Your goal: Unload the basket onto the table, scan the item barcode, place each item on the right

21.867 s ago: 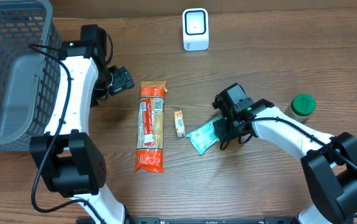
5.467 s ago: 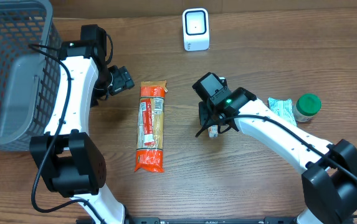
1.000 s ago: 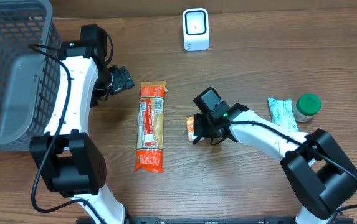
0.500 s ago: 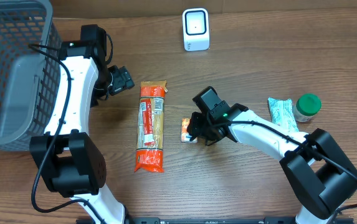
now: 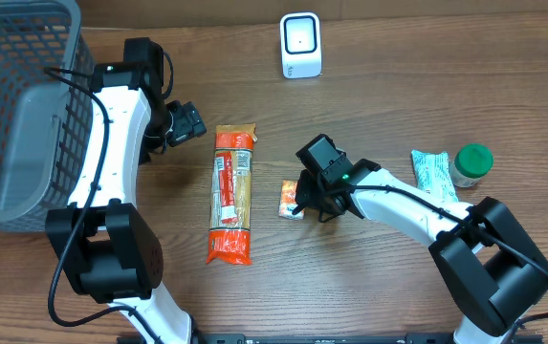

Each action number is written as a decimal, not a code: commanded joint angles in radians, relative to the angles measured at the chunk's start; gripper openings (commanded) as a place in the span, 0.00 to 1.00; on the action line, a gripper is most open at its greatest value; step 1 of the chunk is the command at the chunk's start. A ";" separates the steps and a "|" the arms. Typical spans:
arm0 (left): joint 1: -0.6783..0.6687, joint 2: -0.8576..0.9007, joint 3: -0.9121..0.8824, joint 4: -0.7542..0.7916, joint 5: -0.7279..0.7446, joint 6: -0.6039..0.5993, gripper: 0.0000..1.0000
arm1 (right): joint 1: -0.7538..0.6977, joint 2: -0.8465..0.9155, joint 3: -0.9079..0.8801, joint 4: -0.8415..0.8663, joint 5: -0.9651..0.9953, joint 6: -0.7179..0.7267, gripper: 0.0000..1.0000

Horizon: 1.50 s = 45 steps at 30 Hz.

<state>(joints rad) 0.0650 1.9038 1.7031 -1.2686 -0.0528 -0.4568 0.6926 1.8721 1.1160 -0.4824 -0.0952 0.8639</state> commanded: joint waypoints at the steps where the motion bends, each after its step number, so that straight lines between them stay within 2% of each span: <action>1: -0.007 -0.019 0.000 -0.002 -0.002 0.007 1.00 | -0.004 0.002 -0.004 -0.005 0.015 0.000 0.27; 4: -0.007 -0.019 0.000 -0.002 -0.002 0.007 1.00 | -0.004 0.002 -0.004 -0.009 0.008 0.000 0.22; 15: -0.007 -0.019 0.000 -0.002 -0.002 0.007 1.00 | -0.004 0.003 -0.005 -0.014 -0.037 0.001 0.23; 21: -0.007 -0.019 0.000 -0.002 -0.002 0.007 1.00 | 0.002 0.005 -0.029 0.015 -0.036 0.009 0.15; 25: -0.007 -0.019 0.000 -0.002 -0.002 0.007 1.00 | 0.004 0.006 -0.082 0.086 -0.037 0.043 0.15; 34: -0.007 -0.019 0.000 -0.002 -0.002 0.007 1.00 | 0.004 0.006 -0.088 0.089 -0.038 0.042 0.15; 45: -0.007 -0.019 0.000 -0.002 -0.002 0.008 1.00 | 0.003 0.006 -0.088 0.089 -0.038 0.042 0.04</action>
<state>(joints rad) 0.0650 1.9038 1.7031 -1.2686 -0.0532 -0.4568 0.6941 1.8687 1.0580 -0.3836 -0.1417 0.9028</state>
